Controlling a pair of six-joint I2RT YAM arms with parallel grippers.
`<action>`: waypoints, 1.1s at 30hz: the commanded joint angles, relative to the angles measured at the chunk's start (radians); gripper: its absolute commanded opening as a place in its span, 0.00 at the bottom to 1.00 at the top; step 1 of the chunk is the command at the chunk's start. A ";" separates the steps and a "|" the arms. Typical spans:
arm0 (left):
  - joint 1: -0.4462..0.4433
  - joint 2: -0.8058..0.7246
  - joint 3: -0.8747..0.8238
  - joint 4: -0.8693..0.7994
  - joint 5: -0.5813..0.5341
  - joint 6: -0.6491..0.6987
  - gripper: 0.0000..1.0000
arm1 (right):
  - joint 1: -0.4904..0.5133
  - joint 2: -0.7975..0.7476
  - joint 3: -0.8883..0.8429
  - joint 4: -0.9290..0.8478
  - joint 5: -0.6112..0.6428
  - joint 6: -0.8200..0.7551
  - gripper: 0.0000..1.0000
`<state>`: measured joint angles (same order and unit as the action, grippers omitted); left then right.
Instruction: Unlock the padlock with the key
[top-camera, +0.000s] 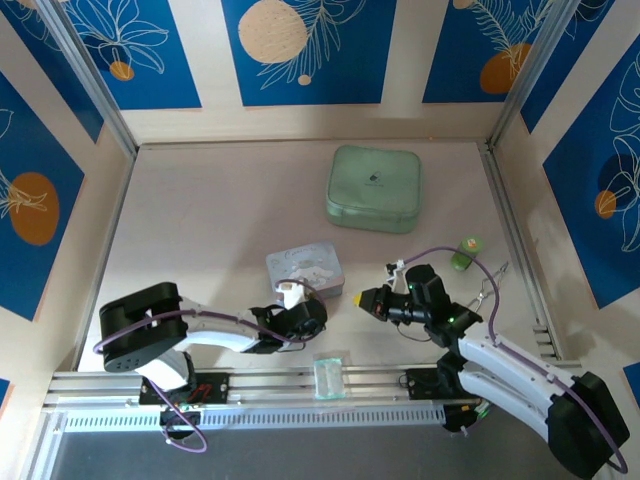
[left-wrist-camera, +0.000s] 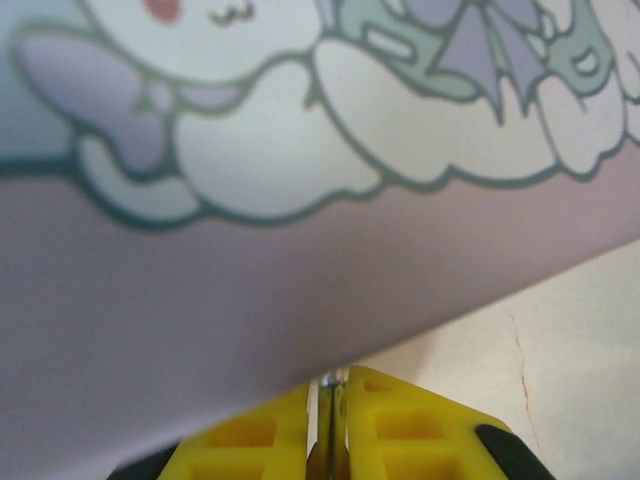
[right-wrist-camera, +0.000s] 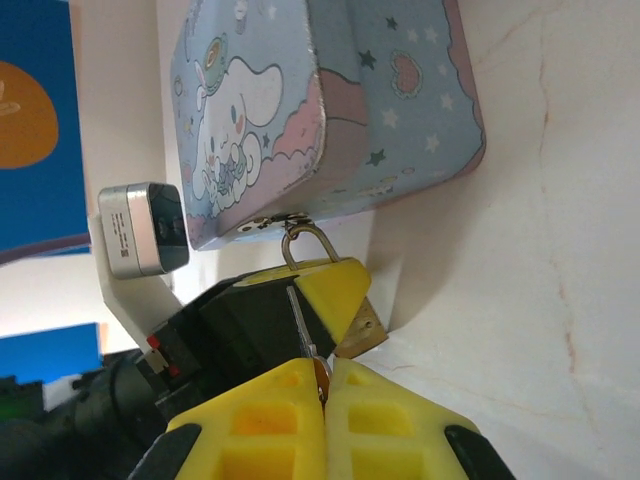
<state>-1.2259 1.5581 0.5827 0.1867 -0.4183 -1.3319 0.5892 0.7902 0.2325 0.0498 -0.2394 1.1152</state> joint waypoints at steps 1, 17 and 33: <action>0.009 -0.053 -0.006 -0.031 0.001 -0.094 0.10 | -0.032 0.087 -0.039 0.132 -0.115 0.172 0.00; 0.046 -0.079 -0.055 0.199 -0.117 -0.354 0.03 | 0.047 0.281 -0.054 0.368 -0.099 0.337 0.00; 0.048 0.091 -0.030 0.485 -0.074 -0.558 0.03 | -0.014 0.333 -0.132 0.541 -0.130 0.300 0.00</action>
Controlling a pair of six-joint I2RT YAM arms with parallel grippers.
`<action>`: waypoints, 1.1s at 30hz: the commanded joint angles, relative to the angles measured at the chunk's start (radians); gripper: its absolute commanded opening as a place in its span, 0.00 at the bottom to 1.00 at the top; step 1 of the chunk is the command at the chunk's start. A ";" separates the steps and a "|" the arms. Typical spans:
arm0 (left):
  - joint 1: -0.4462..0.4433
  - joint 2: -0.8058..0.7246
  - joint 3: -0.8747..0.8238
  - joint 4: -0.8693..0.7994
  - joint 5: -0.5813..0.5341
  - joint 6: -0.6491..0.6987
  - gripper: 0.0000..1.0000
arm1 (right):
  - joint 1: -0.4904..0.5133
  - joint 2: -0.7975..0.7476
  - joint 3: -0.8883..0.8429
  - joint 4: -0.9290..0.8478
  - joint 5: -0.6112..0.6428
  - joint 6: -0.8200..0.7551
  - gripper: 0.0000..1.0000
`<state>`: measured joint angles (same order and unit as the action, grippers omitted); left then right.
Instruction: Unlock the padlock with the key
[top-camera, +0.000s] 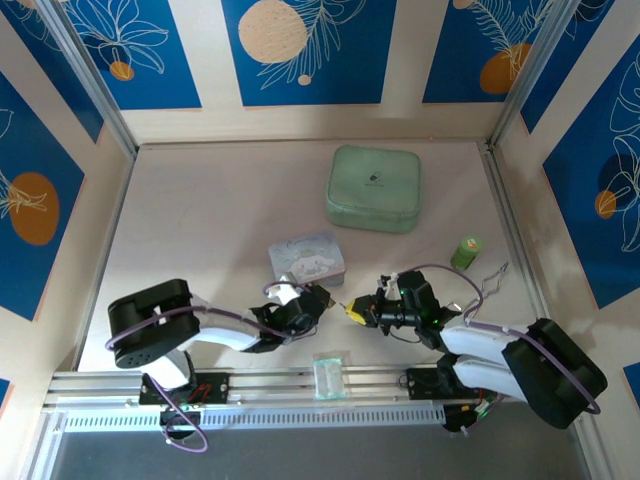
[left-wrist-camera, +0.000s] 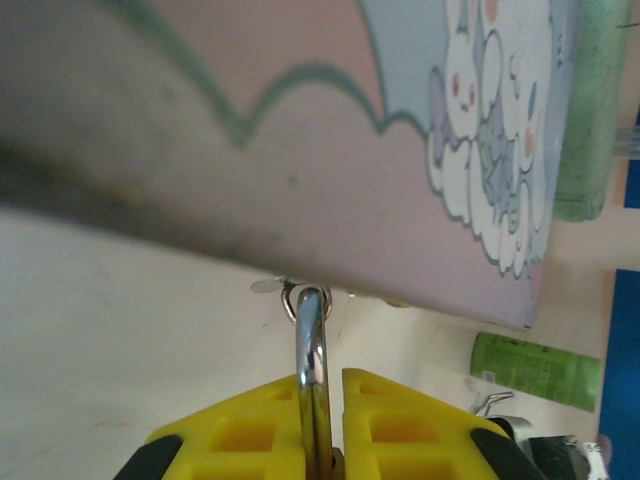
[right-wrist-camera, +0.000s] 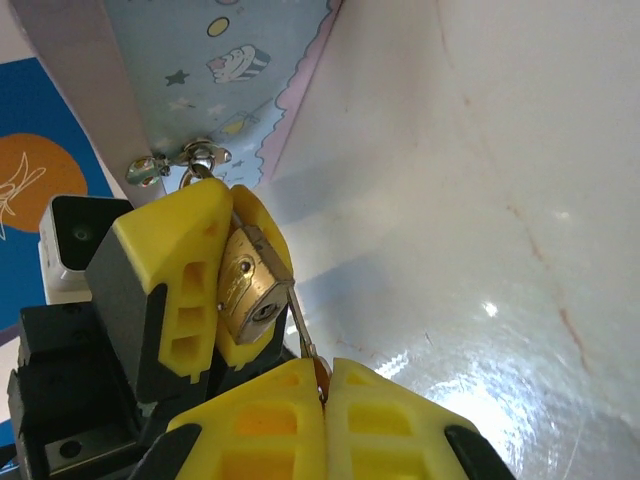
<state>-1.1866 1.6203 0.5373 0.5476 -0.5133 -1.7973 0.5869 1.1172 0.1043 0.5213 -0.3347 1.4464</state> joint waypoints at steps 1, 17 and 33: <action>0.007 0.037 0.011 0.147 0.015 -0.097 0.04 | -0.015 0.003 -0.002 0.070 -0.036 -0.036 0.00; 0.006 0.041 0.023 0.119 -0.009 -0.113 0.03 | -0.007 0.045 0.026 0.097 -0.028 0.051 0.00; 0.007 0.023 0.021 0.073 -0.015 -0.114 0.03 | 0.027 0.007 0.001 0.100 0.061 0.076 0.00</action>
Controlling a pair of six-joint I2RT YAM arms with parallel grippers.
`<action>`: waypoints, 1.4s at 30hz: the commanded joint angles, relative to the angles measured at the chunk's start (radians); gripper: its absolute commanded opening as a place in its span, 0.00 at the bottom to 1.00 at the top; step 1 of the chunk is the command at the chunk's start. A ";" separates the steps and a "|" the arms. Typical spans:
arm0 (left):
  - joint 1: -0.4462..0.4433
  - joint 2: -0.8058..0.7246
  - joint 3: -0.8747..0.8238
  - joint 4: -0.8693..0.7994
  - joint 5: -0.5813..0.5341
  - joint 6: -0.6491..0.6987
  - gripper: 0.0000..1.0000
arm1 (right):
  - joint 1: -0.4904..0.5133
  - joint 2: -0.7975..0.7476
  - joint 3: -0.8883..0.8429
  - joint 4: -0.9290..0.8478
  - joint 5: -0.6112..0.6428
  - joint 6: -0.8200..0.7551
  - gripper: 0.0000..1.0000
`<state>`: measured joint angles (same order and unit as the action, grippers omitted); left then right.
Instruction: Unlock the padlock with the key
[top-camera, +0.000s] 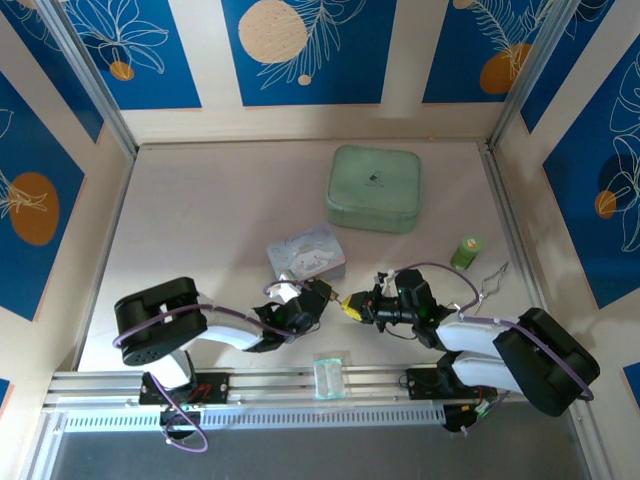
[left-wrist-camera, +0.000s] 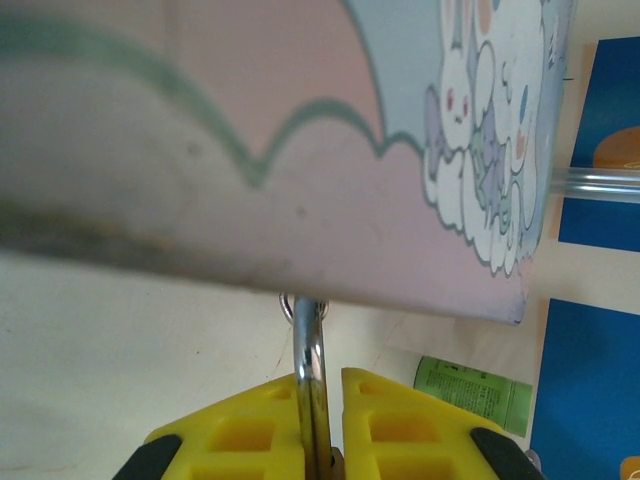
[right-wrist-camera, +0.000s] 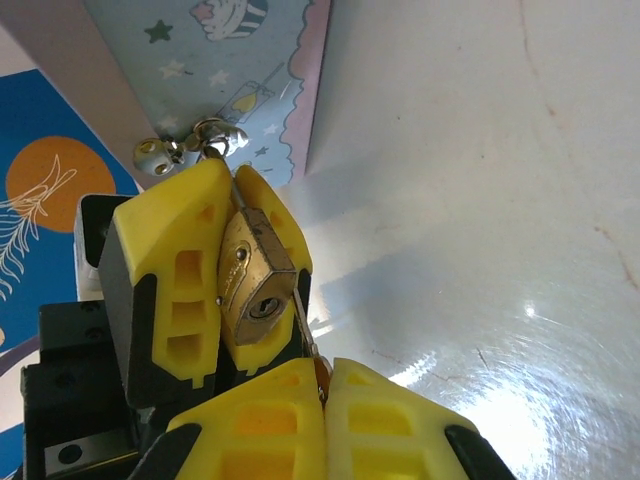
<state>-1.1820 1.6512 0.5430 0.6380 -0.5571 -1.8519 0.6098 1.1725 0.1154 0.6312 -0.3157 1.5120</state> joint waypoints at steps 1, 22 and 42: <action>0.002 -0.009 0.016 -0.021 0.029 -0.059 0.03 | 0.004 -0.078 -0.013 -0.056 0.061 0.011 0.00; 0.002 -0.019 0.046 -0.056 0.049 -0.073 0.03 | 0.013 -0.124 0.035 -0.111 0.072 -0.037 0.00; 0.002 -0.034 0.040 -0.080 0.060 -0.086 0.02 | 0.080 -0.114 0.031 -0.156 0.162 -0.012 0.00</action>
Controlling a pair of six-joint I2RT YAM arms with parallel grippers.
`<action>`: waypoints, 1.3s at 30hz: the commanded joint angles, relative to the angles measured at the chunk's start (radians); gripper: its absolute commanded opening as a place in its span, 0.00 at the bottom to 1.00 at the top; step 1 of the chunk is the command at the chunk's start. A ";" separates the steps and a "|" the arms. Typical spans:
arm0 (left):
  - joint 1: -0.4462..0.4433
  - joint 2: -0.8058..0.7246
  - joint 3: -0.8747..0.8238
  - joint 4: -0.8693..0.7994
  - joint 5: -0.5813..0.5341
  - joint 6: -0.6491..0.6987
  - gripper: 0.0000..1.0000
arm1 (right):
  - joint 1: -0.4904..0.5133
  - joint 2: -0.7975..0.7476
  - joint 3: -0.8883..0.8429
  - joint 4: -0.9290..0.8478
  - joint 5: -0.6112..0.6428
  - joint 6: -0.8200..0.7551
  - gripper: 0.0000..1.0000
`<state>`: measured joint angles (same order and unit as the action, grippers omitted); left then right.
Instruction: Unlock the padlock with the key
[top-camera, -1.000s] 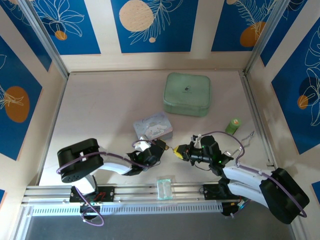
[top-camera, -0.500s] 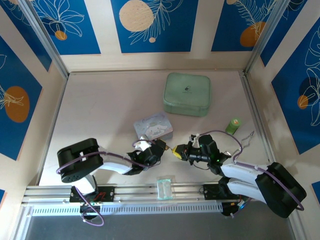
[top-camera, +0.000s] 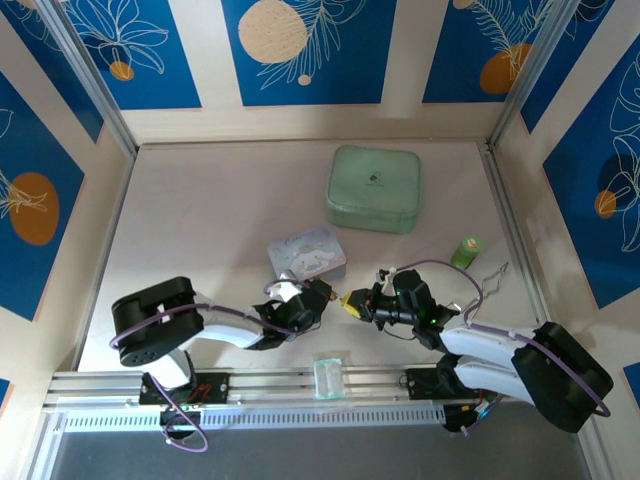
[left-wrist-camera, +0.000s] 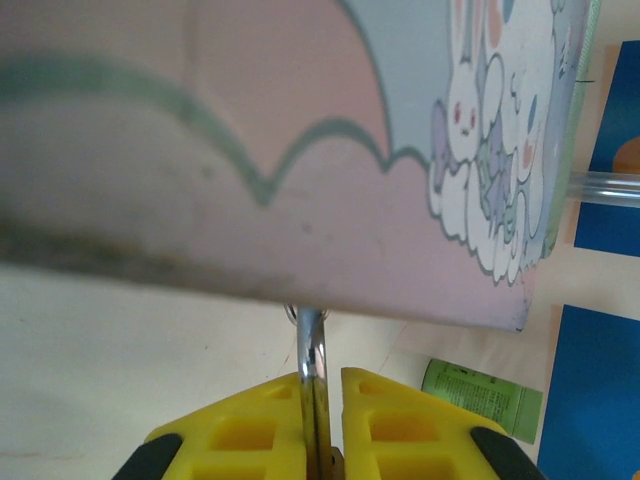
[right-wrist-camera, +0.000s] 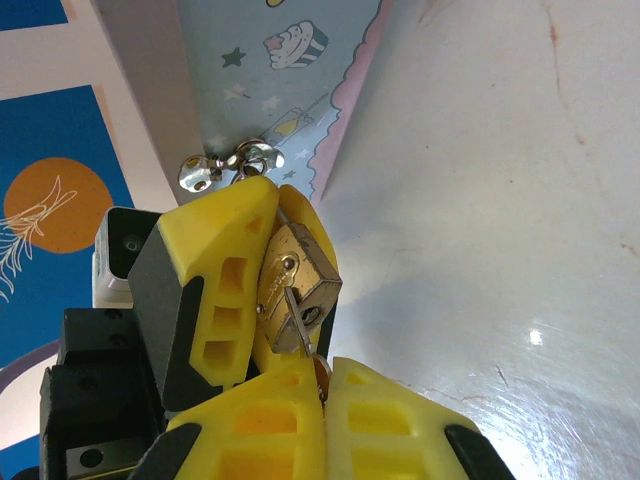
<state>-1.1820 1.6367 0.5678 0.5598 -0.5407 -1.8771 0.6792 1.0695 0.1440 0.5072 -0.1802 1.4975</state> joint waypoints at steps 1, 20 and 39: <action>0.002 -0.017 0.018 -0.003 0.045 -0.062 0.02 | 0.011 -0.012 0.005 -0.033 0.025 0.002 0.00; 0.002 -0.005 0.032 -0.025 0.049 -0.069 0.02 | -0.013 -0.042 0.019 -0.085 -0.018 -0.021 0.00; 0.001 0.010 0.053 -0.028 0.064 -0.054 0.02 | -0.019 0.004 0.035 -0.031 -0.041 -0.025 0.00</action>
<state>-1.1820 1.6375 0.5926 0.5083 -0.5285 -1.8839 0.6540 1.0645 0.1570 0.4580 -0.2031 1.4914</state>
